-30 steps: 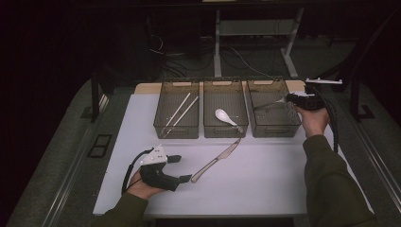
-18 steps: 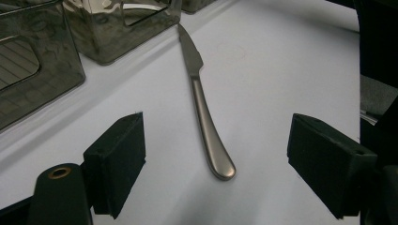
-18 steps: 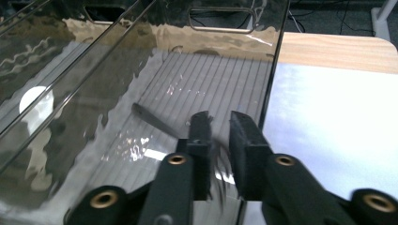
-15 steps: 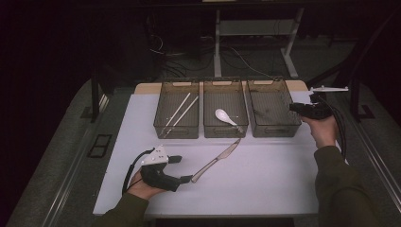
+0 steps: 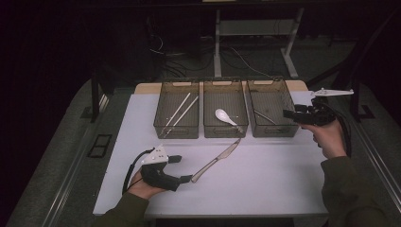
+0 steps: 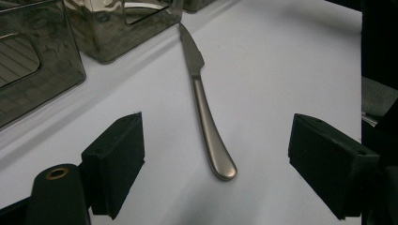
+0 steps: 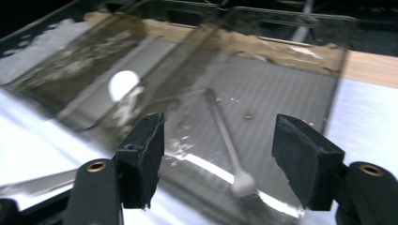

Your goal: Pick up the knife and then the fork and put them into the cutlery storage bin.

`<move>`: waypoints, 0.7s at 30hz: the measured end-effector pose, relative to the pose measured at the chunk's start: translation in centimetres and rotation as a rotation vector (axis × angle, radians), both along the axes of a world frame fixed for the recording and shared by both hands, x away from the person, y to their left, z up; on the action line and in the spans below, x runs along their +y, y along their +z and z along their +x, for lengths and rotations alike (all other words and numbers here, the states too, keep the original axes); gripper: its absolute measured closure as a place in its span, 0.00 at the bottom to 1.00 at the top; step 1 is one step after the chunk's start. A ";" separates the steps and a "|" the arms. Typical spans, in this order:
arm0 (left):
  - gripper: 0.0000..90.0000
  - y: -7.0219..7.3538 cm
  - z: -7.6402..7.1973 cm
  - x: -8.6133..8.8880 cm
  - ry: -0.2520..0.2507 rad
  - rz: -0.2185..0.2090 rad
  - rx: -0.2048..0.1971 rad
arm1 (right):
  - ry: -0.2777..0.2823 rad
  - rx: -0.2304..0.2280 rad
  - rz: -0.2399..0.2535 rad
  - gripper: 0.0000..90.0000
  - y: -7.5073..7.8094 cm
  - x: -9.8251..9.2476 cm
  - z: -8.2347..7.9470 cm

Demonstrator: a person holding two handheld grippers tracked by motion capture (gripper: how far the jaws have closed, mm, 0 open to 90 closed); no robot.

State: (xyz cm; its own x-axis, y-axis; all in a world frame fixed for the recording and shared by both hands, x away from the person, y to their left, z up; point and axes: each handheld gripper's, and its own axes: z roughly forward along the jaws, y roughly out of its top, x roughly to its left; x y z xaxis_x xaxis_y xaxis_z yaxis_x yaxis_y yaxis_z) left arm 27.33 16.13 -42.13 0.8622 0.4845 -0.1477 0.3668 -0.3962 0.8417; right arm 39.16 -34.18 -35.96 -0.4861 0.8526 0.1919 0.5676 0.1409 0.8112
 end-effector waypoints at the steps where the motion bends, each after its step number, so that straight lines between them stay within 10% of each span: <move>1: 0.20 0.0 0.0 0.0 0.000 0.001 0.000 | 0.021 -0.003 0.003 0.36 0.1 0.2 -0.5; 21: 0.49 -0.5 2.5 -3.5 -0.008 0.079 0.029 | 0.241 0.009 -0.006 0.32 -3.2 4.1 -8.6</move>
State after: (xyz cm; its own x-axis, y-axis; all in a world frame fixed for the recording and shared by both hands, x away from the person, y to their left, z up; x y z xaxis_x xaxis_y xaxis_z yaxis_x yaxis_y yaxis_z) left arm 29.84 12.59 -42.67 0.8618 0.4890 -0.1345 0.3874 -0.4636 0.7969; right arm 30.51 -30.11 -39.15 -0.6742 0.7131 0.1923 0.5239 0.2782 0.8050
